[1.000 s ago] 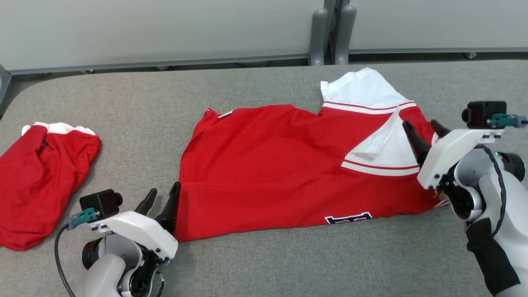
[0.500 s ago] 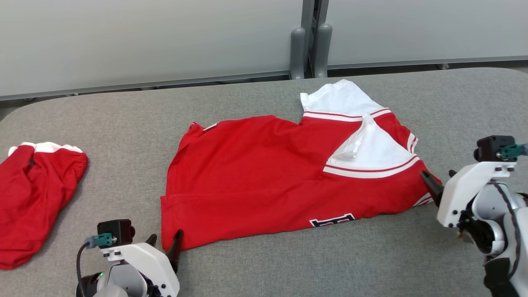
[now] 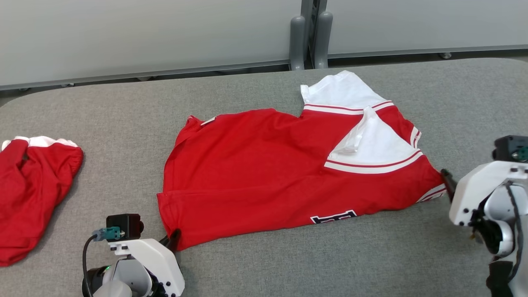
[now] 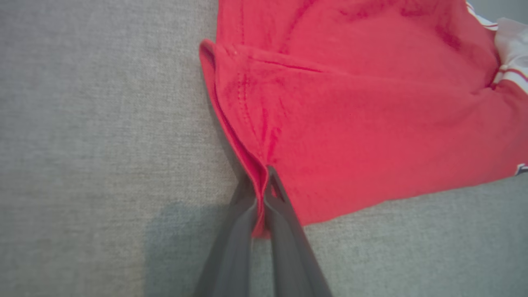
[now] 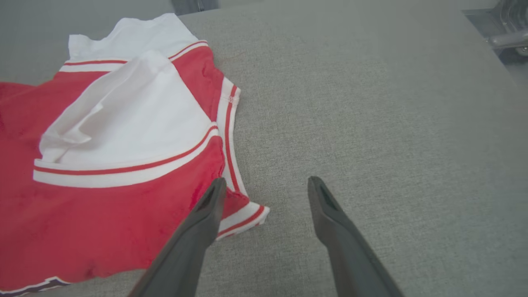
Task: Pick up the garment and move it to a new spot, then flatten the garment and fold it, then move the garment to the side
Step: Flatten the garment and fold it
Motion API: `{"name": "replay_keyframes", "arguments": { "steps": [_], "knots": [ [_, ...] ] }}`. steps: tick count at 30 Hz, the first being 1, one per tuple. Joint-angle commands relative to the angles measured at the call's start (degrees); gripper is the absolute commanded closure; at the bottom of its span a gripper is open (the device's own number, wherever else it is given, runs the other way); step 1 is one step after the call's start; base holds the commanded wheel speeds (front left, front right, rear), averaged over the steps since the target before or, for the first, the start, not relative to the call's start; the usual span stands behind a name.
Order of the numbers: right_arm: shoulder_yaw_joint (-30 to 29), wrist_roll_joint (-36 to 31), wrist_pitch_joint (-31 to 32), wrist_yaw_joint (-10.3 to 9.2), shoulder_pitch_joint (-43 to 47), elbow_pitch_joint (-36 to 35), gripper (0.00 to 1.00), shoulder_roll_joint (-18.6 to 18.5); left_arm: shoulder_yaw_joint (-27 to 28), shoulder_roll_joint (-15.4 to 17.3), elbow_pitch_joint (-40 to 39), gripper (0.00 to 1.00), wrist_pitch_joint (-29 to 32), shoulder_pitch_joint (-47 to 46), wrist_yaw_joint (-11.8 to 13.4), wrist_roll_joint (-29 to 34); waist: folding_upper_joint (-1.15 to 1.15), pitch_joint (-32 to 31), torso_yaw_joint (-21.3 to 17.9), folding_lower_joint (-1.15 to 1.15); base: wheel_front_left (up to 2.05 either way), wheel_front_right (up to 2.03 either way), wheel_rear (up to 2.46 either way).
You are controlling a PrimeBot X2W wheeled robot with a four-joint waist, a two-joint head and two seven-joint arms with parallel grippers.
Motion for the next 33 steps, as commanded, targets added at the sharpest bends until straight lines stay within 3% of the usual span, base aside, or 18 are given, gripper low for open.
{"name": "replay_keyframes", "arguments": {
  "steps": [1, 17, 18, 19, 20, 23, 33],
  "knots": [
    [-1.5, -1.43, -0.71, 0.02, -1.13, -0.8, 0.0, -0.04, -0.33, 0.25, 0.22, 1.0, 0.36, 0.55, -0.19, -0.3, 0.0, 0.39, 0.29, 0.0, 0.0, 0.0, 0.0],
    [1.84, -1.45, 5.38, 0.02, -6.17, 5.06, 0.01, 0.2, -0.22, -0.18, 0.17, 1.0, -0.22, -0.98, -0.91, -0.74, 0.0, 2.18, 1.5, 0.0, 0.0, 0.0, 0.0],
    [2.05, -1.57, 5.78, 0.02, -6.14, 5.42, 0.16, 0.21, -0.23, -0.18, 0.25, 1.0, -0.21, -1.12, -0.95, -0.76, 0.0, 2.23, 1.52, 0.0, 0.0, 0.0, 0.0],
    [2.33, -1.74, 6.07, 0.02, -5.98, 5.74, 0.53, 0.22, -0.27, -0.16, 0.35, 1.0, -0.19, -1.23, -0.95, -0.73, 0.0, 2.26, 1.51, 0.0, 0.0, 0.0, 0.0],
    [2.7, -1.76, 6.24, 0.02, -5.79, 5.76, 0.59, 0.22, -0.31, -0.21, 0.41, 1.0, -0.21, -1.3, -0.93, -0.73, 0.0, 2.29, 1.51, 0.0, 0.0, 0.0, 0.0],
    [3.31, -1.04, 5.8, 0.02, -4.52, 5.02, 1.0, 0.23, -0.44, -0.38, 0.52, 1.0, -0.2, -1.34, -0.99, -0.88, 0.0, 2.22, 1.58, 0.0, 0.0, 0.0, 0.0],
    [4.32, 0.74, 7.72, 0.02, 4.48, -2.83, 1.0, 0.21, -0.29, 0.52, -0.46, 1.0, -0.32, 1.86, -0.84, -1.78, 0.0, 0.62, 1.11, 0.0, 0.0, 0.0, 0.0]
  ]
}}
